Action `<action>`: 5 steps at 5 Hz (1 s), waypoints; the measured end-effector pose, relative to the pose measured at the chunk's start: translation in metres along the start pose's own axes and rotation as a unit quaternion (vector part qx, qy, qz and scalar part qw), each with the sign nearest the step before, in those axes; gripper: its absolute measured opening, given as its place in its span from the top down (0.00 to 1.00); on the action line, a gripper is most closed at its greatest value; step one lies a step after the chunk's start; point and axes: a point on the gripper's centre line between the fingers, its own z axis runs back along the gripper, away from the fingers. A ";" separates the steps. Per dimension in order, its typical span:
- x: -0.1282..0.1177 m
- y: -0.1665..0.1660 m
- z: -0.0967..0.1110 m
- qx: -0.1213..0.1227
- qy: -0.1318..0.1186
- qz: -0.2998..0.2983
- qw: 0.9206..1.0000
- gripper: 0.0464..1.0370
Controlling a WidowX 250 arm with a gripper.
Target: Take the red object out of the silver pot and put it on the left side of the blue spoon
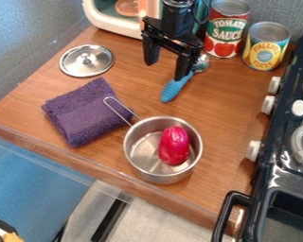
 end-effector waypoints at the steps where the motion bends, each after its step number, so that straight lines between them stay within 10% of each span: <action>1: -0.005 -0.004 -0.015 -0.006 0.018 0.001 1.000 0.04; 4: -0.070 -0.064 0.054 -0.029 -0.046 -0.059 0.997 0.04; 5: -0.094 -0.074 0.050 -0.031 -0.036 -0.077 0.996 0.04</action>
